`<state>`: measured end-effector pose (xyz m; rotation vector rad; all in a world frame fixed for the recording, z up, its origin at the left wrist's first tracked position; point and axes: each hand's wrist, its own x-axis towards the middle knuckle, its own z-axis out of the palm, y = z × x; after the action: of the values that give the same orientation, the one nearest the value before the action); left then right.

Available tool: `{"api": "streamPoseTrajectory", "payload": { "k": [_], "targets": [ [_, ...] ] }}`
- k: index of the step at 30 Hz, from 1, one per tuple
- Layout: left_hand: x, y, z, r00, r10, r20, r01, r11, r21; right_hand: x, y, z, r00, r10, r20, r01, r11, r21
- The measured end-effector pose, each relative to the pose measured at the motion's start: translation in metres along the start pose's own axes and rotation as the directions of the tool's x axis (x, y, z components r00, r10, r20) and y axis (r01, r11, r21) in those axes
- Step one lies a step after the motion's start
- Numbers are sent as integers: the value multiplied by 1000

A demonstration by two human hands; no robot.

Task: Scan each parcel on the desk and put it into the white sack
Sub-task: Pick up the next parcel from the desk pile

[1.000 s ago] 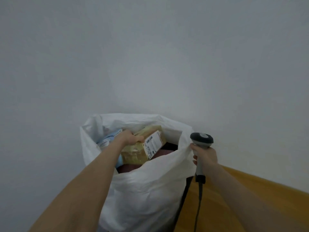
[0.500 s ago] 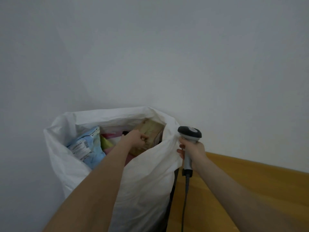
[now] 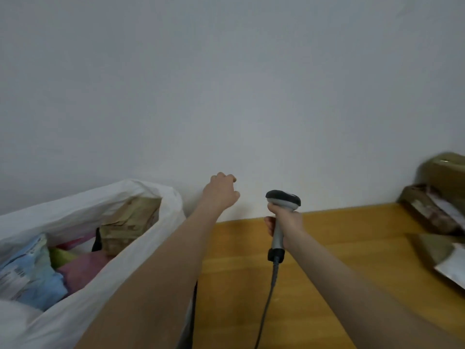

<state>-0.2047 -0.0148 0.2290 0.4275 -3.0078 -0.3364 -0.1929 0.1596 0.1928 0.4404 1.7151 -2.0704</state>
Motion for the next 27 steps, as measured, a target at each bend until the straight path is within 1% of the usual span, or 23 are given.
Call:
{"api": "streamPoseTrajectory", "payload": {
  "k": [5, 9, 14, 17, 23, 27],
  "targets": [
    [-15, 120, 56, 980, 119, 161, -117, 993, -20, 2, -14, -121, 986, -6, -168, 11, 999, 30],
    [-31, 224, 95, 955, 174, 239, -172, 985, -28, -1, -22, -231, 962, 24, -272, -18, 1000, 23],
    [-55, 359, 145, 912, 261, 316, -259, 965, -51, -7, -28, -364, 908, 43, -416, -44, 999, 6],
    [-69, 424, 179, 874, 309, 374, -309, 949, -62, -6, -31, -428, 870, 64, -489, -65, 998, 16],
    [-79, 500, 239, 808, 358, 468, -345, 931, -115, 3, -25, -513, 821, 132, -556, -115, 991, 65],
    [-67, 524, 282, 771, 345, 535, -291, 939, -186, 23, -11, -553, 779, 189, -598, -139, 982, 129]
  ]
}}
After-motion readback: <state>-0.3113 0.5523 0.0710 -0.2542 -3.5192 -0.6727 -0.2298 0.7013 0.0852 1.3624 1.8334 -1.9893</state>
